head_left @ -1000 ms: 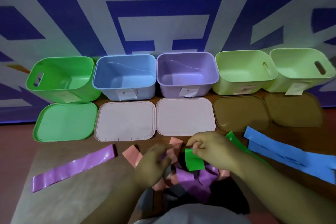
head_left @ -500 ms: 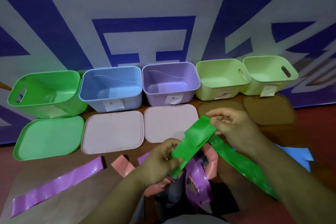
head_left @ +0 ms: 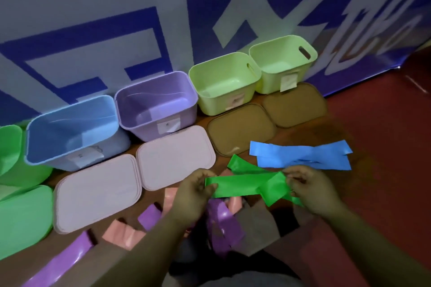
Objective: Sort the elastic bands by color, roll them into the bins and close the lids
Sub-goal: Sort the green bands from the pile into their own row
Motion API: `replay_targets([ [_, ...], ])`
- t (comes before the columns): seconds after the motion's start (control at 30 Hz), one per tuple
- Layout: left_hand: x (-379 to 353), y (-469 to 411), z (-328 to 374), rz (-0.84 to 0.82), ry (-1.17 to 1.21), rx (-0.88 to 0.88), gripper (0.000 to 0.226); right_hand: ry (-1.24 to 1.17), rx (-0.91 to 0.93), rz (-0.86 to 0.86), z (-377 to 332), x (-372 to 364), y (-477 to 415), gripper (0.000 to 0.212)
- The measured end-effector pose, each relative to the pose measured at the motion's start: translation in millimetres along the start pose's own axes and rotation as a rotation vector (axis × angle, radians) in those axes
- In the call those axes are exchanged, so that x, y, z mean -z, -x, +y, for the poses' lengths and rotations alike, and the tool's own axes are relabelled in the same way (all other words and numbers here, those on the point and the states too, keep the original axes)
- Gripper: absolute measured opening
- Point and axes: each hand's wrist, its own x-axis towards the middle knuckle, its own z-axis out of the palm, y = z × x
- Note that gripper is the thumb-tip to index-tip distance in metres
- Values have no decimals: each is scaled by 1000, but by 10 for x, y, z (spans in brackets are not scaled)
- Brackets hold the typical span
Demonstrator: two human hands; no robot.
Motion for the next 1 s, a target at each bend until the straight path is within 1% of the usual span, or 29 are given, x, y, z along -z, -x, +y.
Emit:
replay_targets([
  [0.07,-227,-158,46,-34,-56,11,18,40,1,35,230,127,25,27],
  [0.17,-548,-397,93,-84,-190,-4,16,76,-19,112,504,277,22,14],
  [0.3,-873,-687,144,-142,-387,-54,15,156,-84,126,757,412,-53,19],
  [0.4,-1003,-866,149,-201,-429,-50,23,165,-87,112,906,444,-123,20],
  [0.5,-1014,-935,121,-152,-539,-59,40,234,-101,69,969,497,-156,13],
  [0.53,-1006,-907,136,-118,-568,-71,41,258,-105,54,975,509,-162,16],
  [0.6,-966,-828,149,-62,-606,-91,35,298,-72,67,945,513,-175,21],
  [0.67,-899,-714,151,-30,-578,-47,31,293,0,109,868,485,-180,23],
  [0.73,-793,-589,115,-6,-569,-7,31,287,65,106,772,427,-205,25],
  [0.8,-670,-468,62,0,-596,-14,34,321,100,58,677,336,-250,26],
  [0.9,-471,-284,-29,14,-645,0,46,390,180,-48,532,142,-296,25],
  [1.0,-262,-83,-133,79,-748,-10,47,397,269,-161,395,-128,-267,29],
])
